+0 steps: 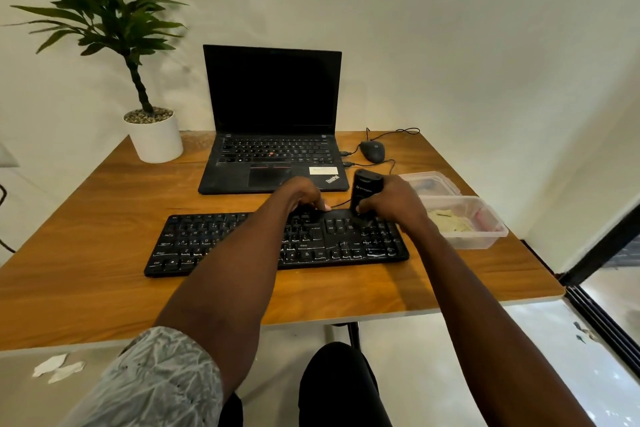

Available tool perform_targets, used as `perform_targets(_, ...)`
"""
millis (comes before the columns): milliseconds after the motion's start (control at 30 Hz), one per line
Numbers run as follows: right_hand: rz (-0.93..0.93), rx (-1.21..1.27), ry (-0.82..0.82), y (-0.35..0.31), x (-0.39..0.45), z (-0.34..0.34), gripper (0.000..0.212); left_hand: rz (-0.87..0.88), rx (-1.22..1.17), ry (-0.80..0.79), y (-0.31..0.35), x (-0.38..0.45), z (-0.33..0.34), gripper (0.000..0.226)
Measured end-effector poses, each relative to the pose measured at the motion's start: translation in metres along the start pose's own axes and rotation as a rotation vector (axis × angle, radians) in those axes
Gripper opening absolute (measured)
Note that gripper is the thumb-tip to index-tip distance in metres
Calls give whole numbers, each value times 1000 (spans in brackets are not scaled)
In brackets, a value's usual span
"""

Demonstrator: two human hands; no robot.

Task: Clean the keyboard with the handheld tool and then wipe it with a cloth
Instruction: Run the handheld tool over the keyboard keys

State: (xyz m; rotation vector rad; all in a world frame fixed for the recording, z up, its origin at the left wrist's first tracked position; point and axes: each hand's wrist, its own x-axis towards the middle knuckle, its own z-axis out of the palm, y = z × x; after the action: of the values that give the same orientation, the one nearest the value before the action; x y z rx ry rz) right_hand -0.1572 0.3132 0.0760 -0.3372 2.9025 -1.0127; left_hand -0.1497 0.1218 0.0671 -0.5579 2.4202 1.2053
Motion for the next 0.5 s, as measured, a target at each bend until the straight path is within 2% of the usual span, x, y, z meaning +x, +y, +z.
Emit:
perform_targets(67,-16,49,-83,-1,-3,4,46,-16,-2,3,1,0,0,39)
perform_targets(200,70,-38,138,13,2,-9,39,-45,-10,-6,1,1,0,43)
perform_targets(233,70,-54,147,13,2,-11,38,-44,-11,-6,1,0,0,43)
perform_targets(367,45,51,-62,8,-1,-3,47,-45,13,-2,5,0,2,53)
perform_targets(500,105,-84,155,17,2,-15,41,-69,25,-6,8,-1,3,51)
